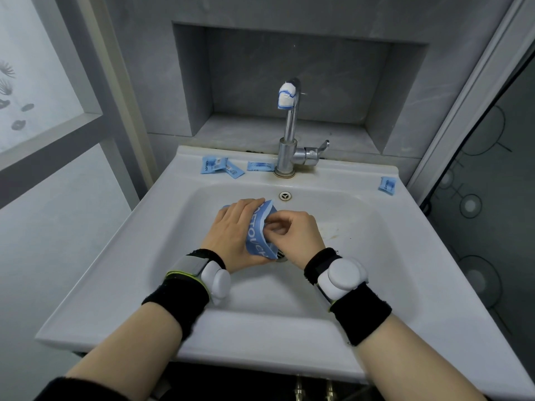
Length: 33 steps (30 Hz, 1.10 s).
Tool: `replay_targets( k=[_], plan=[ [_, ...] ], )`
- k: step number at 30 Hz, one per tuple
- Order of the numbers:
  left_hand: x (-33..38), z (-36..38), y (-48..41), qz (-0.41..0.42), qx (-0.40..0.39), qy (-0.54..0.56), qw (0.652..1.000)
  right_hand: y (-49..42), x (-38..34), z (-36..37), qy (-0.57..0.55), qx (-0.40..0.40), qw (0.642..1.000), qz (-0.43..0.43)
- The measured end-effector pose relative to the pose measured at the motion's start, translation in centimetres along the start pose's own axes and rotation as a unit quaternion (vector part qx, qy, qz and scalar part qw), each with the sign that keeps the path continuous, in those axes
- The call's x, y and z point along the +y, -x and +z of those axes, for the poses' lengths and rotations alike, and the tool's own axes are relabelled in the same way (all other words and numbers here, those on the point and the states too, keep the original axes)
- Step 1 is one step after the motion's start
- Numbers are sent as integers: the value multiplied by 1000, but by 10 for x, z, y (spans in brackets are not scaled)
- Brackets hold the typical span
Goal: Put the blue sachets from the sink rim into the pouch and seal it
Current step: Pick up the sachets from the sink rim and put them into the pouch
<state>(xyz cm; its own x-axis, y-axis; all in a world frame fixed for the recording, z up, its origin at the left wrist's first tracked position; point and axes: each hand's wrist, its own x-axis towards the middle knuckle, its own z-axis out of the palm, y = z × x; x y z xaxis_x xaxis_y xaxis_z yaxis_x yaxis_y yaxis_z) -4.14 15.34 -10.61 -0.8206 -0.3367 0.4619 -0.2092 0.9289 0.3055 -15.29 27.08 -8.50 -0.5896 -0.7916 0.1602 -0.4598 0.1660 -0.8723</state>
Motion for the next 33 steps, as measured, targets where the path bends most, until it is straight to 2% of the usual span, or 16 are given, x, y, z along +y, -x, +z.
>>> replay_targets(
  k=[19, 33],
  plan=[
    [5, -3, 0, 17, -29, -35, 999, -1, 3, 1, 79, -19, 997, -18],
    [4, -1, 0, 36, -20, -34, 999, -1, 0, 0, 146, -42, 988, -34]
  ],
)
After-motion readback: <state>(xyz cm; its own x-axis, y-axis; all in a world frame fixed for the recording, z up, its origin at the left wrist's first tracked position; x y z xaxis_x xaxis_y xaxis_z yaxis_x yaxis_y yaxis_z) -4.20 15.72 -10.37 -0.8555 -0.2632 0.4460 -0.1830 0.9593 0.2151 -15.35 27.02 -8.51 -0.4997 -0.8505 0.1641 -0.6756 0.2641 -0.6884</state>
